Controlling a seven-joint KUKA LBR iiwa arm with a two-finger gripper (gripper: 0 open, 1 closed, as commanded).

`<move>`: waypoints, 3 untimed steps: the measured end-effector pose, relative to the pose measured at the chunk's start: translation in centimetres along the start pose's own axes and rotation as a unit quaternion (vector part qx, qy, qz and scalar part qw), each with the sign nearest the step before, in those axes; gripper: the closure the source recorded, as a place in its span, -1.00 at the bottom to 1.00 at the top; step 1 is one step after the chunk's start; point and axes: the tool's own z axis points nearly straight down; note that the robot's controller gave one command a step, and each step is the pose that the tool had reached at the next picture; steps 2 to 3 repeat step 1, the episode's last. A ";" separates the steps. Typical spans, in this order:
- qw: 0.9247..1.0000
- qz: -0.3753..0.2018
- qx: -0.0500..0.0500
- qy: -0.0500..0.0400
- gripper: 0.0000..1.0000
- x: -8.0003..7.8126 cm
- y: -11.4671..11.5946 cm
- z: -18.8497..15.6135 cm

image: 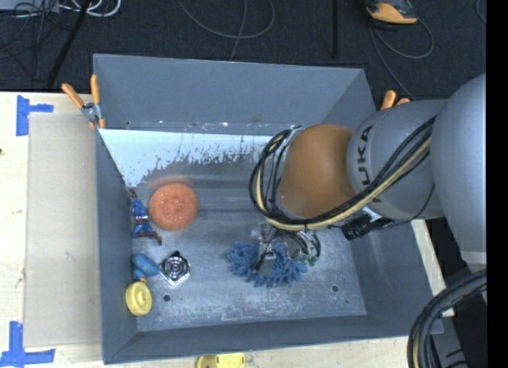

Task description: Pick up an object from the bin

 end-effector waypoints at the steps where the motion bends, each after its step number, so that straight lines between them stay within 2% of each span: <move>1: 1.000 0.000 0.000 -0.003 1.00 -0.2 1.2 -14.8; 3: 1.000 0.000 0.000 -0.003 1.00 -0.2 1.2 -14.8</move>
Offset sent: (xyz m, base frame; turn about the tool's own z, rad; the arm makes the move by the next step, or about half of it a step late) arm 0.0000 0.0000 0.0000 0.0000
